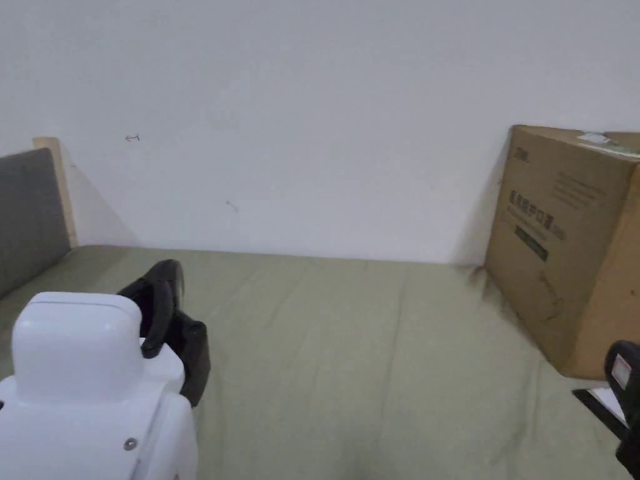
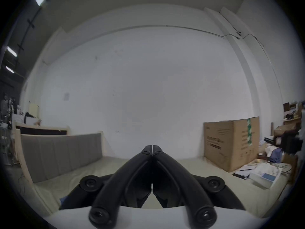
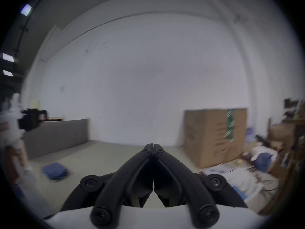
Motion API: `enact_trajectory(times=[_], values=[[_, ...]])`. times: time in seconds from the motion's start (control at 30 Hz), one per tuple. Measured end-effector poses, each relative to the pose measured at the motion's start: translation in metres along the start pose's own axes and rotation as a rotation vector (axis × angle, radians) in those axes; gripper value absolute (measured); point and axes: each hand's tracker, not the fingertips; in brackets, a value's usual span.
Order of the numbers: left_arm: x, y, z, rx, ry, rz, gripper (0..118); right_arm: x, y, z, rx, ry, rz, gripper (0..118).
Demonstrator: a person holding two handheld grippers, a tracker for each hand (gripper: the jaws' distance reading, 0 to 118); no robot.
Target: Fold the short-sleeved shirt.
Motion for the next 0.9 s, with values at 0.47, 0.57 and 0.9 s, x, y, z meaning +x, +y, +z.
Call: enact_trajectory(times=[0.47,0.57,0.9], values=[[0.006,-0.079,0.037,-0.166,0.013,-0.07,0,0.019,-0.081,0.018,-0.106,-0.093,-0.024,0],[0.01,-0.085,0.044,-0.177,0.011,-0.07,0,0.021,-0.079,0.022,-0.107,-0.101,-0.004,0],[0.017,-0.074,0.054,-0.162,0.0,-0.053,45,0.018,-0.068,0.035,-0.08,-0.111,0.036,28]])
